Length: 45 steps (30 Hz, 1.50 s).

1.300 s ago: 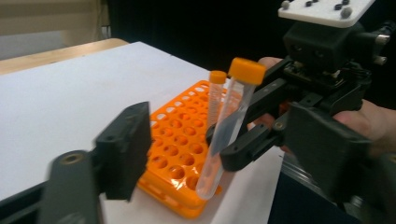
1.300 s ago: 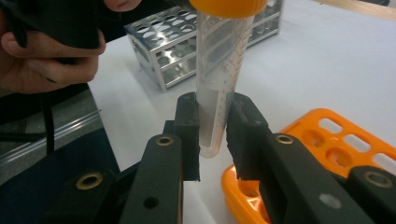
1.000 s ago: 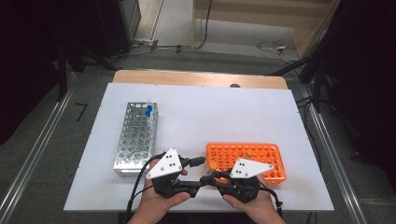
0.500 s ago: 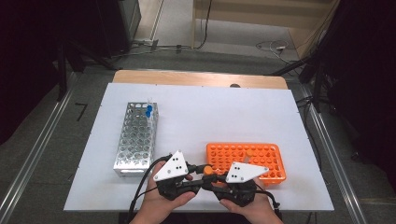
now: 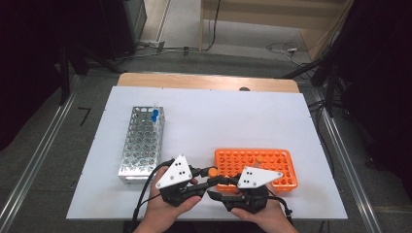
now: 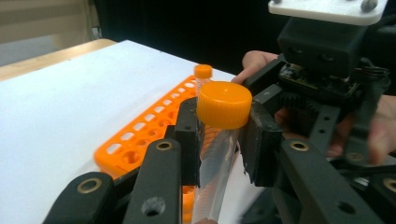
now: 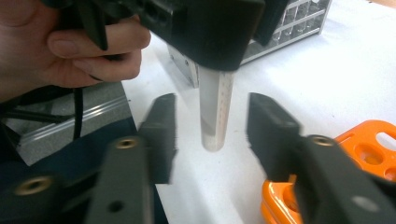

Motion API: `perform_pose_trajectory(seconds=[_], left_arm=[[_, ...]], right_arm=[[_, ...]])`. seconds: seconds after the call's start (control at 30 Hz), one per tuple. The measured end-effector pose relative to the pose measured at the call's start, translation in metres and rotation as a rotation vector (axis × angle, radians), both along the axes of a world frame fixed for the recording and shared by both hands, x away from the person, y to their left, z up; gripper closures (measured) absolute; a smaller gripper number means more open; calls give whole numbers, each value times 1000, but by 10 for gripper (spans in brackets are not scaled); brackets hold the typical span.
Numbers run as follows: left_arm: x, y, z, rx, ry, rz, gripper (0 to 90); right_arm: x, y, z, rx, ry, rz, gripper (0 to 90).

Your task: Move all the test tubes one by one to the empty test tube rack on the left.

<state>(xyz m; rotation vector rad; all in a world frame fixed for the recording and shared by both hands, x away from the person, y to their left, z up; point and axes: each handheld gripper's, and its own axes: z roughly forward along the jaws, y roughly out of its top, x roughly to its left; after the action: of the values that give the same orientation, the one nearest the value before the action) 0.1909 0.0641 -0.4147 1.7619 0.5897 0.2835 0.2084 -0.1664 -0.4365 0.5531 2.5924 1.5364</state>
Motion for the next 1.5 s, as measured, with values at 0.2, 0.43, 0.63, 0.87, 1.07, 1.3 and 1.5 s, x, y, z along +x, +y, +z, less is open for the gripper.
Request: perform_pose_trajectory(seconds=[0.2, 0.43, 0.63, 0.87, 1.07, 1.3, 1.5], left_arm=[[4, 11, 4, -11, -7, 43, 711], [11, 27, 8, -19, -11, 103, 711], [17, 46, 10, -32, -11, 161, 711], [25, 71, 15, -47, -28, 237, 711], [34, 93, 19, -65, -38, 309, 711], [46, 111, 19, -70, -32, 376, 711], [58, 119, 19, -66, -30, 430, 711]], right_arm=[[5, -6, 7, 13, -2, -16, 207], [13, -20, 17, 46, 8, -43, 13], [21, -40, 24, 79, 0, -83, 0], [29, -62, 28, 89, -14, -144, 0], [37, -80, 28, 95, -11, -185, 0], [49, -104, 23, 80, -15, -240, 0], [58, -123, 23, 71, -26, -283, 0]])
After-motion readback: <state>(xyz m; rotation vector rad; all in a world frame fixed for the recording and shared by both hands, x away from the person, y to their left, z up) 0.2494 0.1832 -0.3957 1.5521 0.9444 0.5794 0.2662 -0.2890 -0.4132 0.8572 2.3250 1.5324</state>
